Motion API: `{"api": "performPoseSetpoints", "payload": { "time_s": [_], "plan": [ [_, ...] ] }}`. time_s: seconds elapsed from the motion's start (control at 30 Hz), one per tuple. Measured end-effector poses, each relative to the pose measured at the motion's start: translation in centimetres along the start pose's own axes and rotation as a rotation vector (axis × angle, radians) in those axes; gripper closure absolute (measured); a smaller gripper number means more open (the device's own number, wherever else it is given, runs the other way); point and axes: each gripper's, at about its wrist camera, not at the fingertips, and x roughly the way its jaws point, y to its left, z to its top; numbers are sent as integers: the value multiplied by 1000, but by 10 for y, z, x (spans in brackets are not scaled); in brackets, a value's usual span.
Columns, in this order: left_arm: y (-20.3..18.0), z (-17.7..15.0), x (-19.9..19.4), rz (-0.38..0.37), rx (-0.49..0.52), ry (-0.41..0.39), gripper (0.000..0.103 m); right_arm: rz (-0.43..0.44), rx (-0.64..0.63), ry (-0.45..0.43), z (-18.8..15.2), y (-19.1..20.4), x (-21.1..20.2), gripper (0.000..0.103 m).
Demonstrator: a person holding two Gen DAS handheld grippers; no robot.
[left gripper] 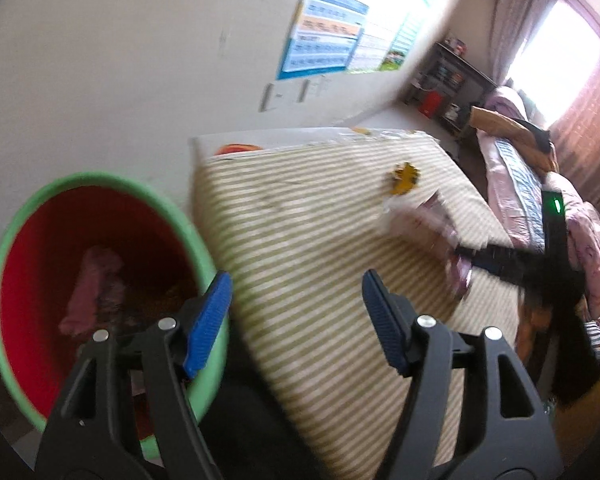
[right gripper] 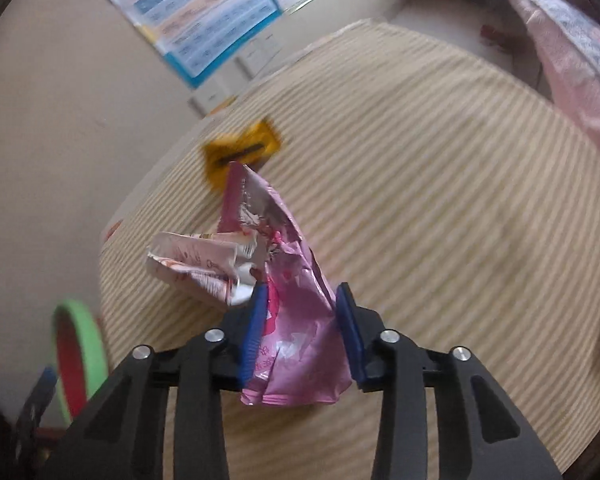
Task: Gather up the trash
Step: 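Grasp the white POCKY box with the left gripper while the right holds the pink bag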
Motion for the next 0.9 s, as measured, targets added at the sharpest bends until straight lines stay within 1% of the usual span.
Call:
{"api": "performPoseSetpoints", "payload": {
  "time_s": [0.13,0.23,0.3,0.4,0.53,0.73,0.9],
  "plan": [
    [-33,13,24,-60,29,24,38,32,17,-9,-51,-4,-29,71],
    [-58,15,43,-92,48,67,38,2,56,-53,-78,-13,-47,71],
    [-69,11,48,-84,67,76,38,-21,86,-91,-94,-21,-61,71],
    [-82,3,55,-71,82,87,38,-39,106,-144,-98,-29,-76,71],
    [-90,-6,59,-40,96,99,38,-43,92,-193,-96,-30,-88,71],
    [-92,-9,54,-21,114,92,38,-32,102,-190,-99,-36,-81,71],
    [-81,-5,42,-7,92,62,38,-32,104,-191,-99,-37,-77,71]
  ]
}}
